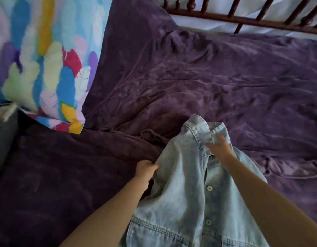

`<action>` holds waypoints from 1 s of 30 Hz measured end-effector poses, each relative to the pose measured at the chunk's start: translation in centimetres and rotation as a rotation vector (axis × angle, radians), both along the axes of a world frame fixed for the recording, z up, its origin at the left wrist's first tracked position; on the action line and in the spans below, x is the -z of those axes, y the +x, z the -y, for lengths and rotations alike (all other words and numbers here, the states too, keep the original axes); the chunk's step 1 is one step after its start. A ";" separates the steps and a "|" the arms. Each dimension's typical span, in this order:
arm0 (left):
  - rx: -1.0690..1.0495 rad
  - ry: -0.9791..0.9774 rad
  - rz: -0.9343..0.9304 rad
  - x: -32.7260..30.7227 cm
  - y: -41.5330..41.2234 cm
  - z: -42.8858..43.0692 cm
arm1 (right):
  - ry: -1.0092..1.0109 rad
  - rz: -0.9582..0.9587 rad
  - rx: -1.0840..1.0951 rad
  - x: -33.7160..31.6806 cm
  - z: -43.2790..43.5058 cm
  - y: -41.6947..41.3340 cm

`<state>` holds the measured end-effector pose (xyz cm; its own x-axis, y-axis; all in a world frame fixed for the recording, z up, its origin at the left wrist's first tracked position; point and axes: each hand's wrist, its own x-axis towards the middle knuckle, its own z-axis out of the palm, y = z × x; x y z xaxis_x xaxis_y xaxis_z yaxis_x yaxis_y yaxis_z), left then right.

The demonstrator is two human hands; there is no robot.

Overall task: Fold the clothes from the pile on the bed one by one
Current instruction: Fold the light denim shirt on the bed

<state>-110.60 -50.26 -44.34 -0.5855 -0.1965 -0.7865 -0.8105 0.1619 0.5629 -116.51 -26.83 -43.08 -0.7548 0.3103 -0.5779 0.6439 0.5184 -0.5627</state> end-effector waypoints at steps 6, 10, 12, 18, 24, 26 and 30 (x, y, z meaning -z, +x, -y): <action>-0.065 -0.306 -0.390 -2.2 -3.2 3.2 | 0.187 -0.116 -0.111 -1.2 0.3 -3.1; -0.418 -0.238 -0.476 -3.8 -6.0 6.2 | 0.302 -0.384 -0.187 -3.6 3.9 -5.9; -0.377 -0.227 -0.485 -3.5 -5.7 6.9 | 0.272 -0.281 -0.210 -3.9 6.2 -6.2; -0.062 -0.306 -0.198 0.4 -2.0 8.9 | 0.397 -0.080 -0.403 -1.1 8.5 -0.1; 0.183 -0.457 -0.181 1.2 1.0 9.6 | 0.463 -0.006 -0.384 1.0 6.2 8.3; 0.201 -0.552 -0.261 0.6 0.8 10.2 | 0.537 0.021 -0.385 1.2 4.4 10.2; 0.160 -0.685 -0.219 -0.4 1.0 9.9 | 0.594 0.021 -0.412 1.1 1.8 12.8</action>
